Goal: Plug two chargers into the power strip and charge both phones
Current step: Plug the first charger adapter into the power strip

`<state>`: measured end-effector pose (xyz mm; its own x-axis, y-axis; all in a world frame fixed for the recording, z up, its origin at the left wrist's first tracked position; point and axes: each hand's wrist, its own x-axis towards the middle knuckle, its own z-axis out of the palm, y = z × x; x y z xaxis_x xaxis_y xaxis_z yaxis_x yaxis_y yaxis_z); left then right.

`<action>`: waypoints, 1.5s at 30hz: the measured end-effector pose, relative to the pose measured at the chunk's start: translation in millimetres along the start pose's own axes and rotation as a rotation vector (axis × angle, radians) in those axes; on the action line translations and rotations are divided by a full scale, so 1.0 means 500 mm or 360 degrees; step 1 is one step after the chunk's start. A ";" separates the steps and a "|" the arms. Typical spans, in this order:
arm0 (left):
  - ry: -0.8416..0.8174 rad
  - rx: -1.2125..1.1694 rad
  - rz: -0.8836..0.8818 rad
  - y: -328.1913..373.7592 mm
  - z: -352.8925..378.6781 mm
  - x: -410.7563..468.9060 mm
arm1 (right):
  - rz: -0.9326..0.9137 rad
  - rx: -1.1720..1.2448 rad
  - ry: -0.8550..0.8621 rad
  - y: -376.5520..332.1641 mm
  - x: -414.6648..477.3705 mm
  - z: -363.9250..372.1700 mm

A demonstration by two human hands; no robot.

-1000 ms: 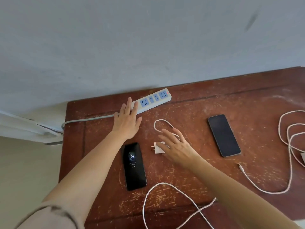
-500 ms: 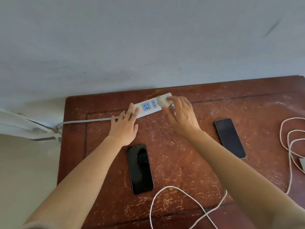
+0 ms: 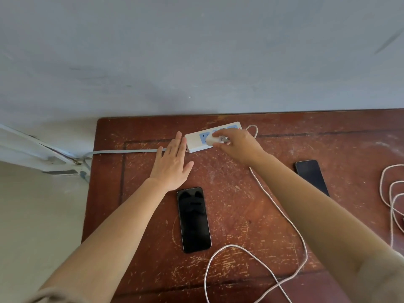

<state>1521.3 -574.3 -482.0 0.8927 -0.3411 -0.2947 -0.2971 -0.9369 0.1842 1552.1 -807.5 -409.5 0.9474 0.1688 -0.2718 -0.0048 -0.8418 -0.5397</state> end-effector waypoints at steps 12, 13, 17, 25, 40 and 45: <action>0.0046 0.0075 -0.0153 -0.069 0.078 -0.073 | -0.0018 -0.0239 -0.0022 -0.019 -0.008 0.006; 0.0045 0.0078 -0.0157 -0.068 0.079 -0.072 | 0.0011 -0.0187 0.0026 -0.021 -0.013 0.011; 0.0033 0.0082 -0.0162 -0.070 0.078 -0.068 | 0.0078 -0.0044 0.0171 -0.031 -0.035 0.028; 0.0043 0.0059 -0.0147 -0.070 0.076 -0.069 | 0.0091 -0.0078 0.0187 -0.049 -0.047 0.050; 0.0056 0.0055 -0.0127 -0.071 0.076 -0.071 | 0.0138 -0.0199 0.0037 -0.071 -0.019 0.025; 0.0054 0.0042 -0.0126 -0.072 0.079 -0.071 | 0.0212 -0.0669 -0.0148 -0.143 0.061 0.015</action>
<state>1487.2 -531.6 -515.2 0.9247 -0.2633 -0.2751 -0.2335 -0.9627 0.1366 1578.8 -738.0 -385.1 0.9146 0.0742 -0.3976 0.0239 -0.9912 -0.1299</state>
